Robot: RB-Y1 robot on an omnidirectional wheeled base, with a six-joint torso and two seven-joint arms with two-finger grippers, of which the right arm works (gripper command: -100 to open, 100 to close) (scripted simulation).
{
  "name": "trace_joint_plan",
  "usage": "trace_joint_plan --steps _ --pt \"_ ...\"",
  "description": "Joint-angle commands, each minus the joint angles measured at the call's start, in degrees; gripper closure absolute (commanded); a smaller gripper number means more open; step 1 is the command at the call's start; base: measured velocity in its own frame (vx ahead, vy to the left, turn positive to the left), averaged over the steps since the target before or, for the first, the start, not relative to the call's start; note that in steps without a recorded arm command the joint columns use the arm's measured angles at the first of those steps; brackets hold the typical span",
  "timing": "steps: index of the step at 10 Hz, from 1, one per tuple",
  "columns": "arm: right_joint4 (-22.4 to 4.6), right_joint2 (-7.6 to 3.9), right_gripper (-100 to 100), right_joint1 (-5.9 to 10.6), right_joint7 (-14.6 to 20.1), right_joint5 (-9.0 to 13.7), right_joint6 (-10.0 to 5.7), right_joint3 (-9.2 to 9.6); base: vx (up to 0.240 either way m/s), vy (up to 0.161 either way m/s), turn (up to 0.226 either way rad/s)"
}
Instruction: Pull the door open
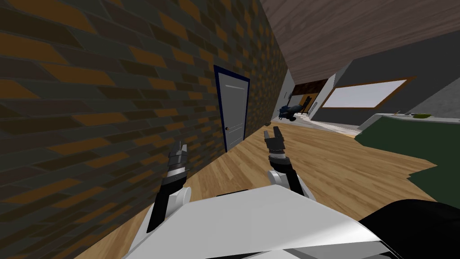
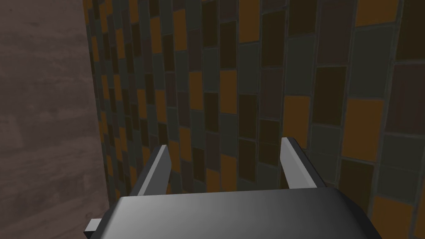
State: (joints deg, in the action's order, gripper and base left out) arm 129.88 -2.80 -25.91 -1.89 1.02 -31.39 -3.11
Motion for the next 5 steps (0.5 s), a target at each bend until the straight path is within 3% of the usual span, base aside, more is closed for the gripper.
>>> trace_joint_plan --steps 1,5 --pt "-1.0 -0.22 -100 -0.21 -1.6 -0.3 -0.37 0.34 0.142 0.02 0.065" --pt "-4.7 -0.98 -100 -0.2 -6.1 -1.0 -1.41 0.88 0.127 0.017 0.071"
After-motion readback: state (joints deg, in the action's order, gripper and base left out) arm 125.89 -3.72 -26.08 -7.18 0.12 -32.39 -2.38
